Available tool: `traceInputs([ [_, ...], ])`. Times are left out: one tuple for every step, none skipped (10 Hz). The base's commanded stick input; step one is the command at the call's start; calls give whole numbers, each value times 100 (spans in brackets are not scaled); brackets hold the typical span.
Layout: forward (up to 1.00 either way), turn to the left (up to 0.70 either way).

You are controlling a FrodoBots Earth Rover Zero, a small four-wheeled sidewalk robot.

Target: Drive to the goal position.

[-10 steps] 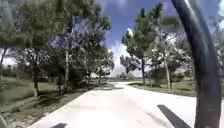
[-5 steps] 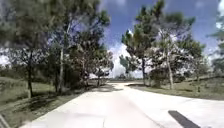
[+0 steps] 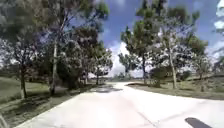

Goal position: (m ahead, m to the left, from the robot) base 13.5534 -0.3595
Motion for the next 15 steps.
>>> traceInputs([
  [85,0],
  [85,0],
  [85,0],
  [85,0],
  [85,0],
  [85,0],
  [85,0],
  [85,0],
  [85,0],
  [85,0],
  [85,0],
  [85,0],
  [85,0],
  [85,0],
  [85,0],
])
